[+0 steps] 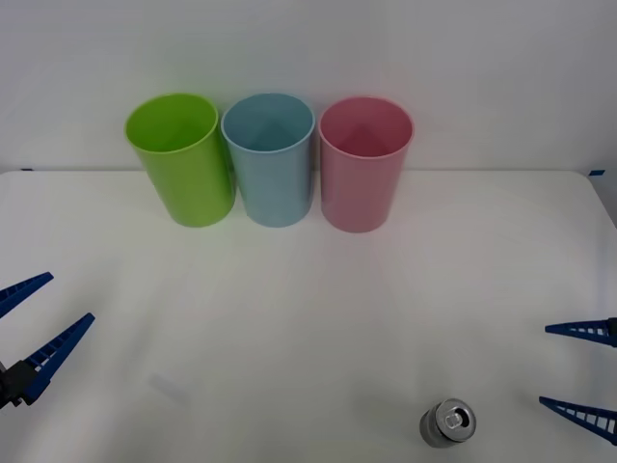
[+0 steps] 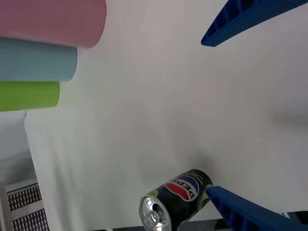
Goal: Grasp the object on the table and drop it into the matching bin: aluminum can to the light blue bin, PET bottle to the pink bin.
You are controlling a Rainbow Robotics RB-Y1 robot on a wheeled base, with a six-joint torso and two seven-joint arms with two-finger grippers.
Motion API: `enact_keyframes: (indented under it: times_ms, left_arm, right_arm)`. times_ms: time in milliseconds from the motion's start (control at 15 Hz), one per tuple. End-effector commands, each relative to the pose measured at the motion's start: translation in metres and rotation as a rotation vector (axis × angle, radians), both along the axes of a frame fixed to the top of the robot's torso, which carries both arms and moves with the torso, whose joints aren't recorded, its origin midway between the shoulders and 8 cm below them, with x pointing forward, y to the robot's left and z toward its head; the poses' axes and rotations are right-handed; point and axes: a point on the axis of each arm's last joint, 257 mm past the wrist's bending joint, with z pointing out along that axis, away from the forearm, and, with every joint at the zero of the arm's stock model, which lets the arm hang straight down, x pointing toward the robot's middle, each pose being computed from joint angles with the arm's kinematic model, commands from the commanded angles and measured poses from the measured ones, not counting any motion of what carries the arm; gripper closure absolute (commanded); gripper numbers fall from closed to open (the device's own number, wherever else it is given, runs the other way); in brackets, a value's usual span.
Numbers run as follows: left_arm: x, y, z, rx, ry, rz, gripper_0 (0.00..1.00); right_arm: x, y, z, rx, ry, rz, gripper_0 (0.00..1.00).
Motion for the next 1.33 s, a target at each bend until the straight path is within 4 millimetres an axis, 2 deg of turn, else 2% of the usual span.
enact_keyframes:
  times_ms: [67,1000,1333]
  left_arm:
    - [0.000,0.000,0.000,0.000,0.000,0.000,0.00]
    - [0.000,0.000,0.000,0.000,0.000,0.000,0.00]
    - [0.000,0.000,0.000,0.000,0.000,0.000,0.00]
  right_arm:
    - [-0.010,0.012,-0.013,-0.002,0.025,0.039,0.00]
    - [-0.047,0.064,-0.051,0.022,0.089,0.186,0.00]
    - [-0.051,0.087,-0.056,0.037,-0.003,0.240,0.00]
